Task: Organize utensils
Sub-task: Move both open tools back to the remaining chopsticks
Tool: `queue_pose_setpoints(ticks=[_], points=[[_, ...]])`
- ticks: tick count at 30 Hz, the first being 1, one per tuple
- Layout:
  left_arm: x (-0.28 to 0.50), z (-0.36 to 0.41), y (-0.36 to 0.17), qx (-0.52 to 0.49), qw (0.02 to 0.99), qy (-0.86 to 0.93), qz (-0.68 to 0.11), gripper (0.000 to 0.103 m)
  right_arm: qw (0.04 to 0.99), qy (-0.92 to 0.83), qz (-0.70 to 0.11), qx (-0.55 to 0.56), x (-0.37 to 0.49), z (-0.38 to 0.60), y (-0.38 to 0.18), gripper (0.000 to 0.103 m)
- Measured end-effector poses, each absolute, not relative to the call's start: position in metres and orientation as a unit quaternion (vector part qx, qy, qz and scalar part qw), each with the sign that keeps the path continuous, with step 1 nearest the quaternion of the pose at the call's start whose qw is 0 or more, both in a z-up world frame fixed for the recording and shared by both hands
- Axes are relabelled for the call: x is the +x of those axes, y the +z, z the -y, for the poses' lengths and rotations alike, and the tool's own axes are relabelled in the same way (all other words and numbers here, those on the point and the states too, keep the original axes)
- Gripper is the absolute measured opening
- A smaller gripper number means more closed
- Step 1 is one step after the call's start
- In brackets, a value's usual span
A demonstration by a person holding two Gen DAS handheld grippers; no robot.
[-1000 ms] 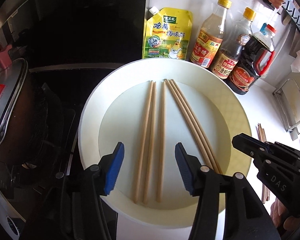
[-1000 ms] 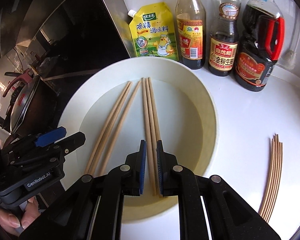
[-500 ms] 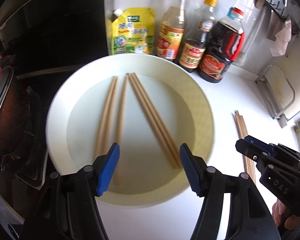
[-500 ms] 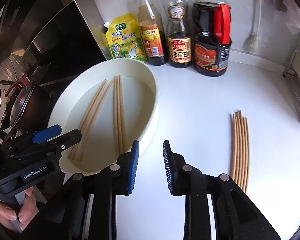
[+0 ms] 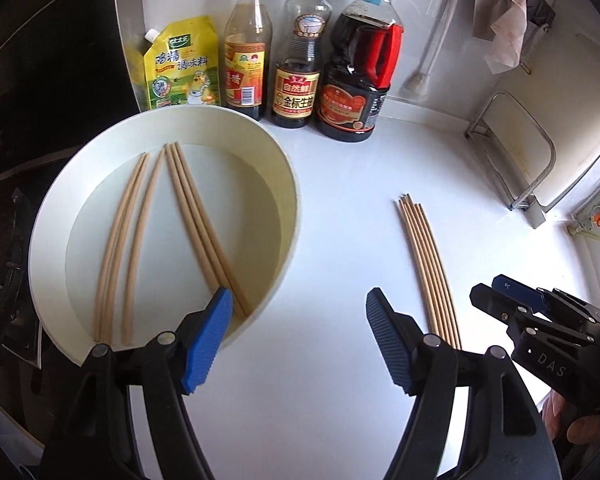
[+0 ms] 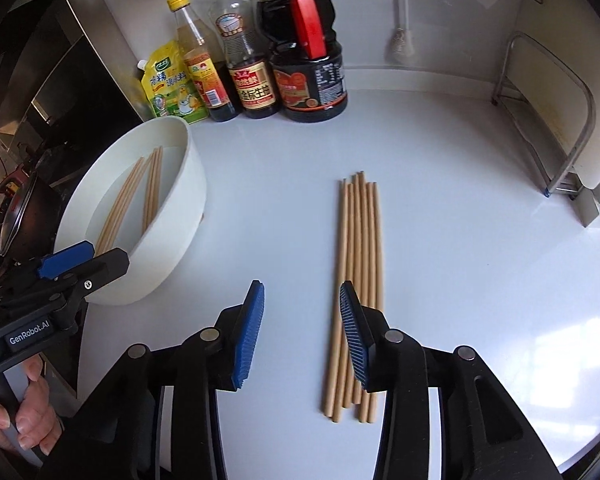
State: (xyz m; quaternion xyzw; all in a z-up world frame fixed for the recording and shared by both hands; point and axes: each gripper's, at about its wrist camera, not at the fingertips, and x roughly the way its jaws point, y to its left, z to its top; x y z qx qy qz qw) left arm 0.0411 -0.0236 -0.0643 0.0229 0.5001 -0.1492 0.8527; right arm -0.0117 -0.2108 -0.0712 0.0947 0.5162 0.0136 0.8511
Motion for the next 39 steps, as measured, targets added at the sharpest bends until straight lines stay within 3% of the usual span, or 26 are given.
queue_pose_setpoints(ticks=[11, 16, 39], points=[[0.025, 0.068, -0.077, 0.038, 0.845, -0.167, -0.507, 0.079, 0.838, -0.019, -0.538, 0.094, -0.029, 0.262, -0.107, 0.047], [0.023, 0.081, -0.091, 0.045, 0.840, -0.161, -0.517, 0.080, 0.836, -0.020, -0.540, 0.088, -0.030, 0.269, -0.123, 0.051], [0.025, 0.099, -0.123, 0.052, 0.828, -0.150, -0.537, 0.080, 0.839, -0.010, -0.542, 0.047, -0.014, 0.258, -0.159, 0.051]])
